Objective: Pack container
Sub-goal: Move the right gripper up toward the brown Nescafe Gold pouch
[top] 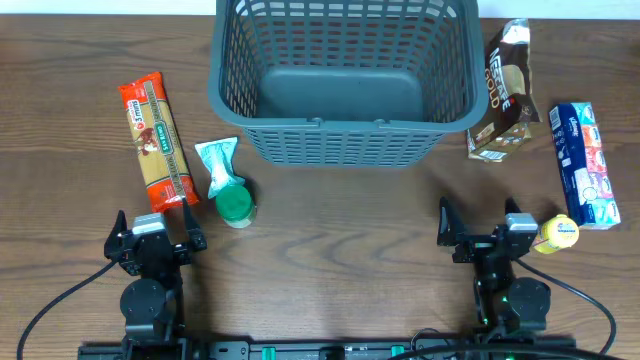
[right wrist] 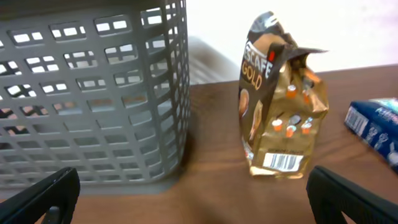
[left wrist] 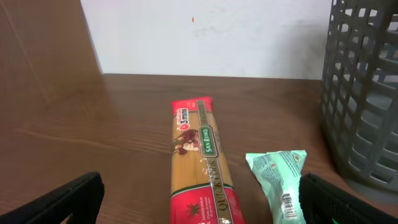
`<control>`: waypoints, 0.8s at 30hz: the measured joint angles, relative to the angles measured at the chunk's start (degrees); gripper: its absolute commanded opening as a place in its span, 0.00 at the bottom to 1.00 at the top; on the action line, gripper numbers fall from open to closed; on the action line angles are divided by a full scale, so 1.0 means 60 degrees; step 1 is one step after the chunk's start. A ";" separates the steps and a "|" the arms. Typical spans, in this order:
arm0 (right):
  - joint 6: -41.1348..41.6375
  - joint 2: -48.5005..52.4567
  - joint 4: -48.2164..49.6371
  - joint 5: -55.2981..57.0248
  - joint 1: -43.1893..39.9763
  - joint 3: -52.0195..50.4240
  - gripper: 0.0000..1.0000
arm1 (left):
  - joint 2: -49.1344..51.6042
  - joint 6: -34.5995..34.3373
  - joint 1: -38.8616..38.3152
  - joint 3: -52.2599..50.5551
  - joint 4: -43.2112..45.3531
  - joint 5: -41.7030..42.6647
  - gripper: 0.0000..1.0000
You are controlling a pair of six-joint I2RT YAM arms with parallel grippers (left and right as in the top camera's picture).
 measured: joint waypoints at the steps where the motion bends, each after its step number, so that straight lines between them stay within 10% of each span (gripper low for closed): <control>1: 0.0120 0.0000 -0.0153 -0.0018 0.0000 0.0066 0.99 | 0.0000 0.0000 0.0000 0.0000 0.0000 0.0000 0.99; 13: 0.0342 0.1596 -0.3504 0.0863 0.0000 0.4411 0.99 | 0.0000 0.0000 0.0000 0.0000 0.0004 0.0000 0.99; 24: -0.0426 0.6743 -0.6513 0.1603 -0.0011 1.0816 0.99 | 0.0000 0.0000 0.0000 0.0000 0.0000 0.0000 0.99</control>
